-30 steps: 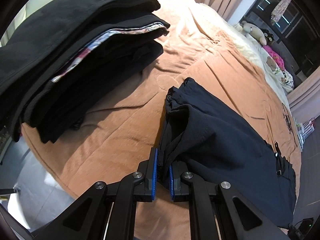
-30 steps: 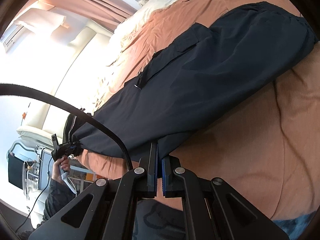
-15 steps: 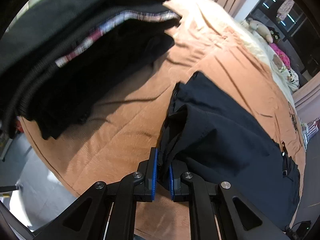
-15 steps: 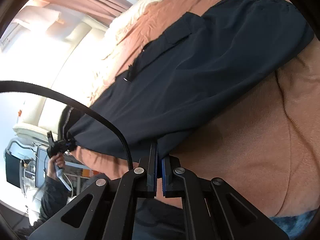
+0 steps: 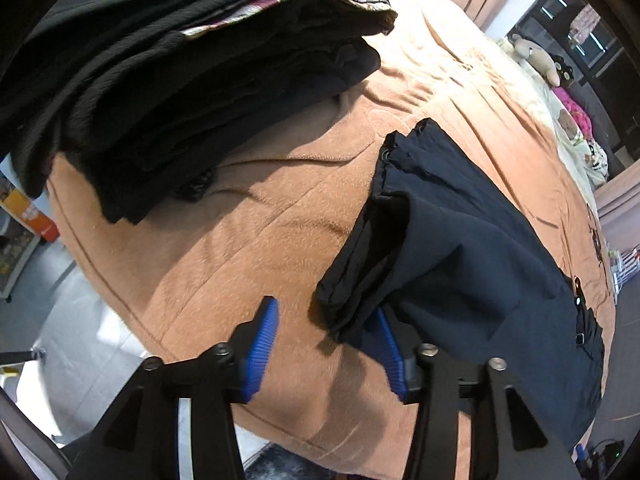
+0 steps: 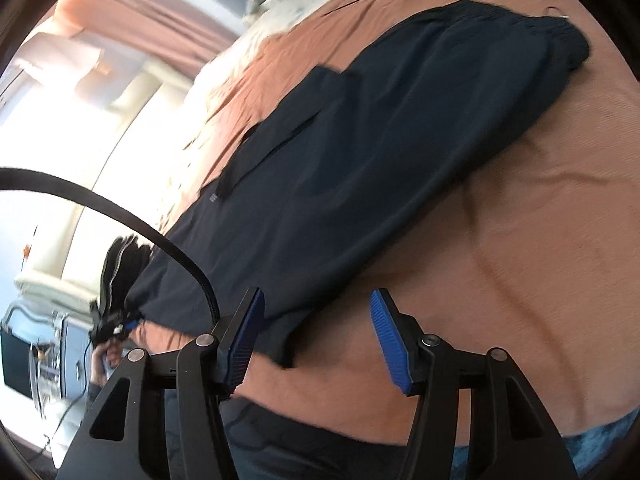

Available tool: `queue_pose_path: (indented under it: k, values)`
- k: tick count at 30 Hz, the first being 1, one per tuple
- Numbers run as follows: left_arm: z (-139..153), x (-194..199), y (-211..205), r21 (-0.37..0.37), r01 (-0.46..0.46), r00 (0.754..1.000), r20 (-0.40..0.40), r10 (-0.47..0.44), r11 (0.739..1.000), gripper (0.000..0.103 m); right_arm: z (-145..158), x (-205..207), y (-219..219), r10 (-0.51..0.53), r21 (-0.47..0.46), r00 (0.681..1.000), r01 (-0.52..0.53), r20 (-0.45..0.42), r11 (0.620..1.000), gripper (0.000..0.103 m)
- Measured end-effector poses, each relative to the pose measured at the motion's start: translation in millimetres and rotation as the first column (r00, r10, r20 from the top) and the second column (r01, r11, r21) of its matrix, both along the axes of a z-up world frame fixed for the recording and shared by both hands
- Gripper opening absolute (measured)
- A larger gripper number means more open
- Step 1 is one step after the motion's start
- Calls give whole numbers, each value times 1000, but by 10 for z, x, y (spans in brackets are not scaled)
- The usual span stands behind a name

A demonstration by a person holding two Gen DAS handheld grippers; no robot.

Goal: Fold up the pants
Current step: 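Open both tools to release the black pants, then move the right tool to the pants waistband and close on it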

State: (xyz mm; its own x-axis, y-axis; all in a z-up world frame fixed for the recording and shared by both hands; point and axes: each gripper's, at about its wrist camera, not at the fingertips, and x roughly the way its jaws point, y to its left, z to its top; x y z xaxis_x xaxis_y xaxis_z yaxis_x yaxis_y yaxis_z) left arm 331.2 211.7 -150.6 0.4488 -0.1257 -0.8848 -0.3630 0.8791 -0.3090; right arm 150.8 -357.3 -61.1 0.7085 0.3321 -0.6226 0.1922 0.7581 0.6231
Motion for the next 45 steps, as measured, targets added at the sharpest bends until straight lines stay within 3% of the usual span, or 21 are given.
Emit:
queue_pose_path:
  k: [4,8,16,25,27,29,31,35,38,39,42,44,45]
  values:
    - [26,-106,-51,-15,-2,1000,15,2,1000,59,-58,-18,-241,-81,12,997,81,9,997,54]
    - [41,-177,-161,-9,16,1000,16,-16,1000,62,-71,-43,-404,-156,-6,987,157,22,988,64]
    - [132,-279,-471,13,43,997,70,-44,999,73,-155,111,-419,-217,1,976,217,10,976,67]
    - [176,-356,-757,34,60,994,88,-62,998,78,-180,301,-424,-240,-39,971,240,-1,970,66]
    - [191,-366,-810,41,59,993,96,-63,997,85,-170,369,-439,-250,-54,968,249,-3,967,59]
    - [205,-375,-859,48,58,992,109,-63,997,91,-167,364,-416,-258,-77,966,256,-16,964,42]
    - [209,-370,-923,64,58,991,116,-65,996,94,-148,312,-408,-263,-77,965,260,-23,962,36]
    - [170,-323,-1046,57,93,989,115,-99,994,98,-85,175,-410,-278,-82,960,275,-25,958,36]
    - [152,-259,-1178,107,117,987,96,-127,987,98,-26,93,-415,-280,-96,960,278,-16,956,36]
    - [150,-245,-1215,122,125,986,92,-137,985,99,-4,71,-414,-281,-105,960,278,-16,955,36]
    - [145,-210,-1332,158,149,983,84,-164,976,102,79,-45,-437,-311,-168,950,303,-22,938,51]
    - [147,-213,-1376,168,158,980,91,-174,973,102,125,-138,-515,-344,-168,939,336,-19,927,62]
    - [144,-218,-1402,174,161,979,93,-179,972,102,144,-144,-552,-355,-163,935,348,-18,923,63]
